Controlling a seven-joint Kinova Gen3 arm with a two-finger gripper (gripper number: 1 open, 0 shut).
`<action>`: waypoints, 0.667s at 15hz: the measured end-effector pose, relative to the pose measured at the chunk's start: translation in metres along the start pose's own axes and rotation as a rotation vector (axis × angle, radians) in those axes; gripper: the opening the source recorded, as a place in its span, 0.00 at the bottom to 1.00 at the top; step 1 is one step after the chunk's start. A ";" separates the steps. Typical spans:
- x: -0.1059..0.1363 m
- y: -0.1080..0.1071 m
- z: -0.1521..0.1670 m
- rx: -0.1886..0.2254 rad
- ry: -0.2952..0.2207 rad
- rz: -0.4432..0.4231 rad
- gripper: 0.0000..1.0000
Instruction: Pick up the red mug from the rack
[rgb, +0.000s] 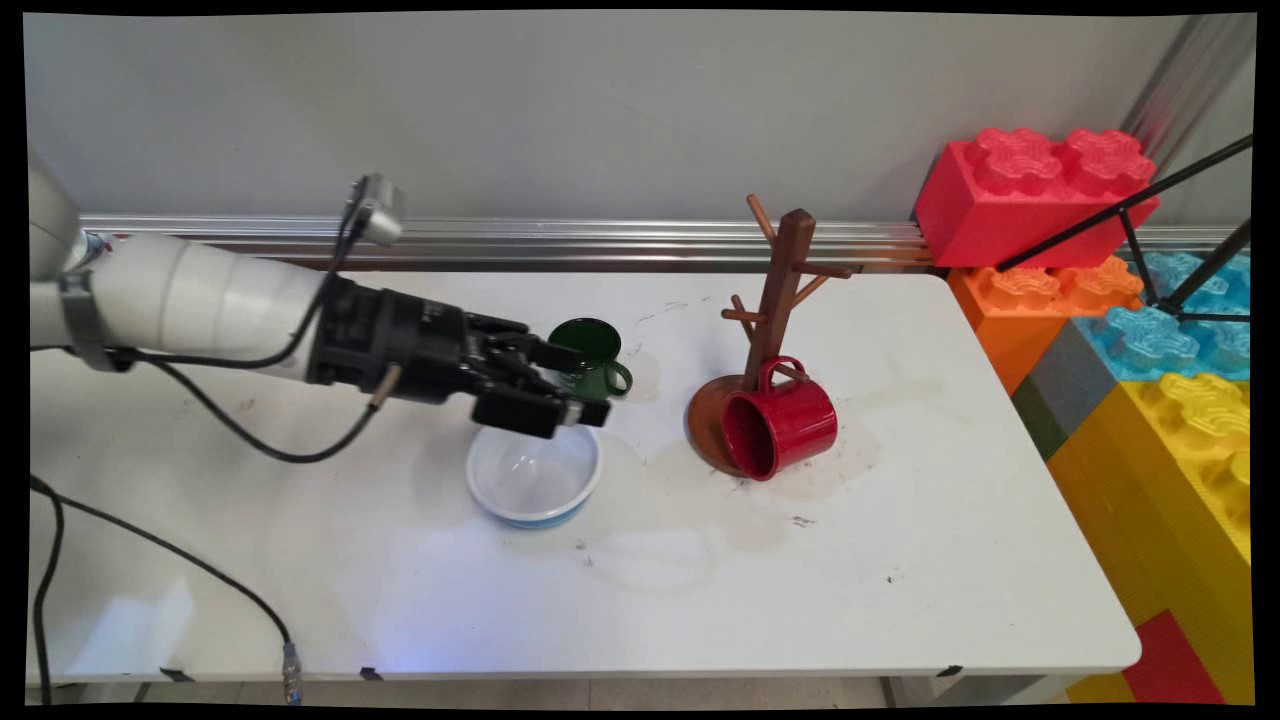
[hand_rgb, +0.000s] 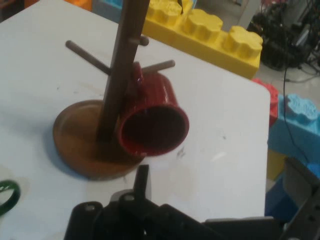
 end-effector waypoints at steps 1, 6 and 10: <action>0.001 0.003 0.007 0.003 0.010 -0.009 1.00; -0.004 0.011 0.049 0.034 0.000 -0.080 1.00; -0.017 0.010 0.080 0.067 -0.046 -0.134 1.00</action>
